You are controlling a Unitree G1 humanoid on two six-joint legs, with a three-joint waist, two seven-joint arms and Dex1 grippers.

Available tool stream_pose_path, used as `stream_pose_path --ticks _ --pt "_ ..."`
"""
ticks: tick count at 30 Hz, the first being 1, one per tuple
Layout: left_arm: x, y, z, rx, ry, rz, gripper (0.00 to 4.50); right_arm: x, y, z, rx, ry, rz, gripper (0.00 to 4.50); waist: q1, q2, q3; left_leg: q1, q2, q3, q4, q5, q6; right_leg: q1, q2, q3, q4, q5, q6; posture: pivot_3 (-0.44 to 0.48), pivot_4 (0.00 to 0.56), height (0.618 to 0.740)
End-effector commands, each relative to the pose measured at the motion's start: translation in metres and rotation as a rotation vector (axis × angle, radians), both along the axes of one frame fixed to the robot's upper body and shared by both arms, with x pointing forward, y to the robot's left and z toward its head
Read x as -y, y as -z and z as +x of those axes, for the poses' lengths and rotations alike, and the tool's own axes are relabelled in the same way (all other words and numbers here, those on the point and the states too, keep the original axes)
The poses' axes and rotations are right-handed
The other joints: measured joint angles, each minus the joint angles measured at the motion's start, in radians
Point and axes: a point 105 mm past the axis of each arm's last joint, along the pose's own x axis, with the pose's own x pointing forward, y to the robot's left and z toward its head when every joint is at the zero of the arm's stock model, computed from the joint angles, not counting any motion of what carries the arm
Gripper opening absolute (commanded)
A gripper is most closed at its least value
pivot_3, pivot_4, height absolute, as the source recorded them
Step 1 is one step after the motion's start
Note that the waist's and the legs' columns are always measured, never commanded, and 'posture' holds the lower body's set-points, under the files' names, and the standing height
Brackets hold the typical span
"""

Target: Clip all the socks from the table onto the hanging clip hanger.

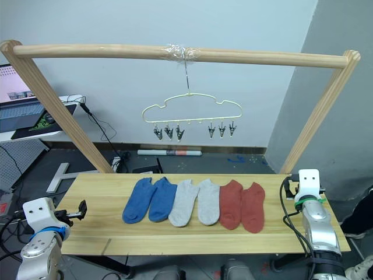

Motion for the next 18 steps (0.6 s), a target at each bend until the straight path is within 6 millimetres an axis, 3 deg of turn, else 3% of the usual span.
stream_pose_path --ticks 1,14,18 --pt "-0.002 -0.017 0.004 0.062 -0.003 0.028 4.47 0.007 -0.020 0.003 0.064 0.017 -0.018 4.50 0.000 0.000 0.000 0.000 0.000 0.000 0.000 0.000 0.000 0.000 0.000 0.000 0.000 0.000 0.000 0.084 0.091 0.740" --pt "0.005 -0.029 0.003 0.087 0.014 0.036 4.47 0.001 -0.019 0.001 0.058 0.003 -0.012 4.50 0.000 0.001 0.005 0.000 0.000 0.000 0.000 0.000 0.000 0.000 0.000 0.000 0.000 0.000 0.000 0.088 0.121 0.740" --pt "0.016 -0.038 0.003 0.103 0.061 0.036 4.47 -0.005 -0.021 0.003 0.059 -0.030 -0.016 4.50 0.000 0.002 0.010 0.000 0.001 0.000 0.000 0.000 0.000 0.000 0.000 0.000 -0.001 0.000 0.000 0.091 0.128 0.740"
